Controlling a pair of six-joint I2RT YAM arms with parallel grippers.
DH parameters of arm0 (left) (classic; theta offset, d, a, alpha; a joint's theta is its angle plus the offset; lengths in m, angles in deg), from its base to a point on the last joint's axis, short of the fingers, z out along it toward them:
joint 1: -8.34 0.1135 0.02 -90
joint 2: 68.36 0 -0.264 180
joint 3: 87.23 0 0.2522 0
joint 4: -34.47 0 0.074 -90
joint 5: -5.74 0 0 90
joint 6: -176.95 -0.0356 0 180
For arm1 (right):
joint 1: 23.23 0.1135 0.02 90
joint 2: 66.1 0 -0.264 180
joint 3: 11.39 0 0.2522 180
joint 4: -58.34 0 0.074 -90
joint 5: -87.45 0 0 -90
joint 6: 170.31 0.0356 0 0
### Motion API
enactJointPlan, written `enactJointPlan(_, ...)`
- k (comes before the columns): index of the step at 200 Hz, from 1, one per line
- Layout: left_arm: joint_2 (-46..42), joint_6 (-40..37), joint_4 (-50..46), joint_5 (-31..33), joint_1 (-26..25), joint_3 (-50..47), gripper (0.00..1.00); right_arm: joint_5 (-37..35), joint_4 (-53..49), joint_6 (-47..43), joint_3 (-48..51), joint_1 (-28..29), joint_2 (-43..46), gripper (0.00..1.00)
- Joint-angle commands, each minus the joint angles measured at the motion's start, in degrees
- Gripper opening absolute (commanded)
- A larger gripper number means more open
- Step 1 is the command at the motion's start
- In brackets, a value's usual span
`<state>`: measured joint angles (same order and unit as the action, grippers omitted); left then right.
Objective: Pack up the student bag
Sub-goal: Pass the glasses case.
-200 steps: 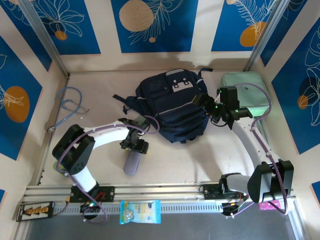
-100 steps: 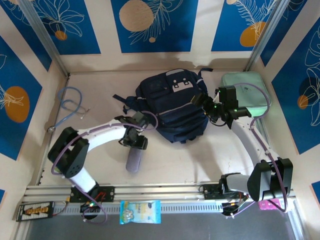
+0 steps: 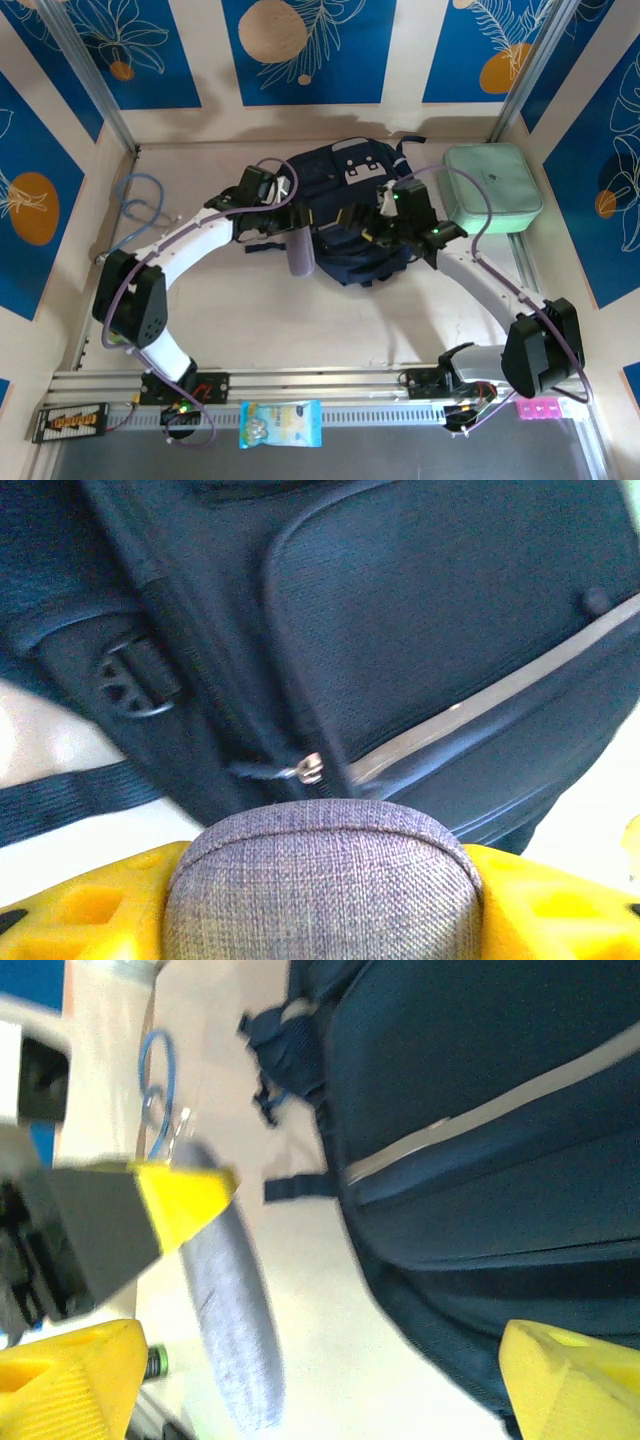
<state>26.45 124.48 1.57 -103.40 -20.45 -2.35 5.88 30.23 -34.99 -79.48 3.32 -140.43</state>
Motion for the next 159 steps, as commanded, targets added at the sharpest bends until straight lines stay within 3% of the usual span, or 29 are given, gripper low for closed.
enactJointPlan(1,1.43,5.5,6.63,-6.32,0.6,1.39,0.51,0.41,5.04,-4.45,1.19,4.27,-0.4,0.9)
enactJointPlan(20,1.83,7.05,8.55,-6.79,0.6,1.1,0.51,3.64,7.06,-6.02,1.23,6.07,-2.42,0.88)
enactJointPlan(53,1.92,7.96,9.25,-7.78,0.59,0.35,0.5,2.3,5.26,-8.32,-0.99,9.08,-6.09,0.79)
enactJointPlan(159,3.63,13.09,16.49,-11.3,0.62,-1.14,0.52,1.16,12.57,-5.48,0.15,9.14,-8.87,0.46)
